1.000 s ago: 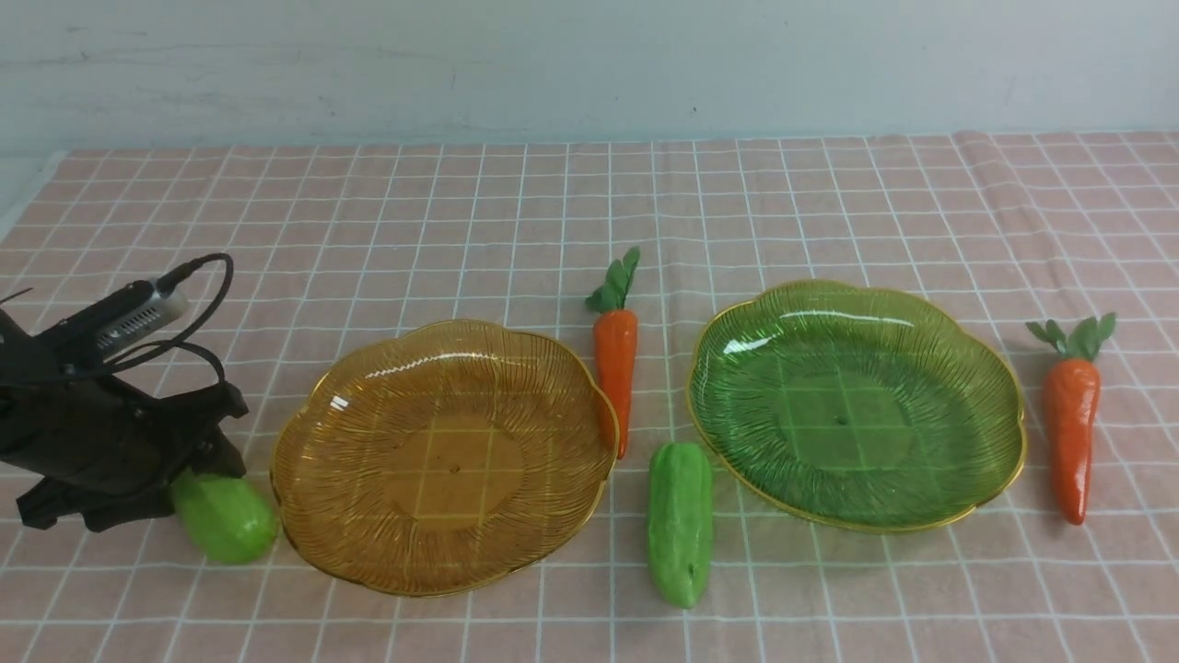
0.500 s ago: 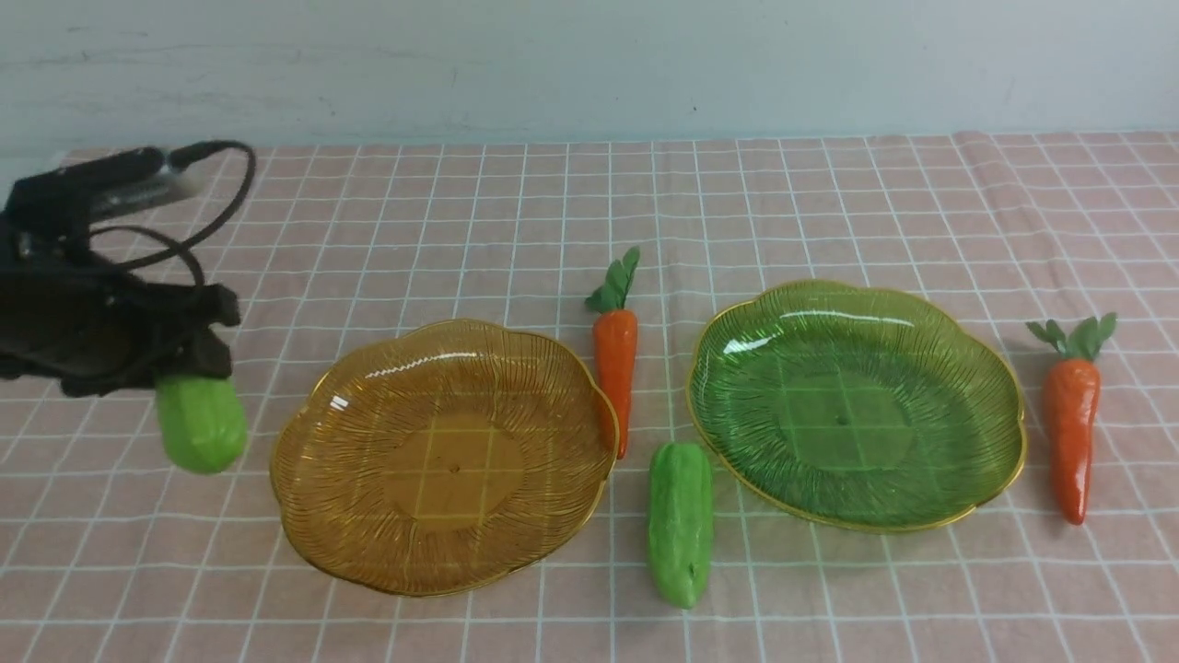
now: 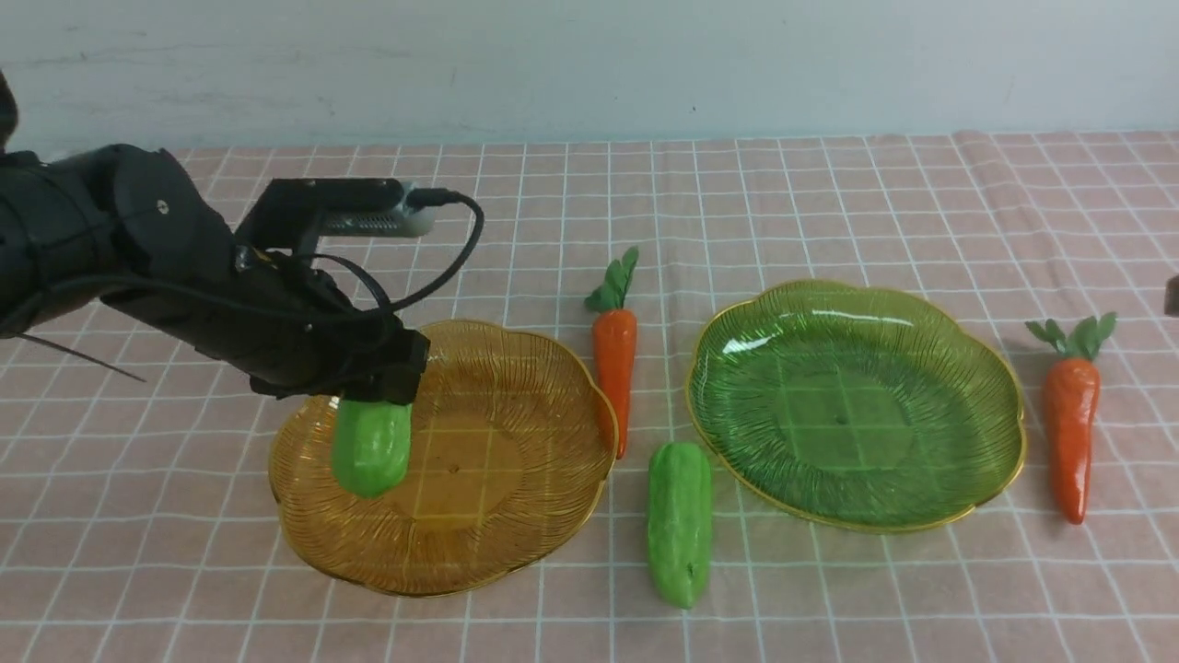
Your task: Put different types of vegetables on the plate.
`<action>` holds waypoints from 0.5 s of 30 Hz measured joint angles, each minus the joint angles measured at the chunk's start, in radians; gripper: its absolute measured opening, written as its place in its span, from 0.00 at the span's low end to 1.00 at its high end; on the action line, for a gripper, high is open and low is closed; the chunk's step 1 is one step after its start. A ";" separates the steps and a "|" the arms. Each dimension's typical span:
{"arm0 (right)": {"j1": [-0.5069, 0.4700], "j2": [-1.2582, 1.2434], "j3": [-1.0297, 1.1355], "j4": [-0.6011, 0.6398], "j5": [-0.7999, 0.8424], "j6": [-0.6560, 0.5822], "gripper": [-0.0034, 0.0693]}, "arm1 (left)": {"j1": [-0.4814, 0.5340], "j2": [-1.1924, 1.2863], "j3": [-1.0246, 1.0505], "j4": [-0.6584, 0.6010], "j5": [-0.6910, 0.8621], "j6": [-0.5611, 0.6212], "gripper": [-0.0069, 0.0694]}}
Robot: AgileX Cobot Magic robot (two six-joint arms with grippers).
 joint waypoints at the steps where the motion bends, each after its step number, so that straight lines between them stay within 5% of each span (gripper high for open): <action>1: 0.000 0.021 -0.010 0.001 -0.005 0.000 0.65 | -0.001 0.000 -0.018 0.000 0.015 0.001 0.82; 4: 0.000 0.099 -0.044 0.032 -0.016 -0.016 0.74 | -0.023 0.000 -0.079 -0.001 0.085 0.001 0.82; 10: 0.000 0.192 -0.091 0.140 -0.032 -0.119 0.75 | -0.229 0.005 -0.140 -0.003 0.157 -0.004 0.82; 15: 0.000 0.236 -0.098 0.159 -0.035 -0.159 0.46 | -0.371 0.058 -0.140 -0.004 0.159 -0.060 0.82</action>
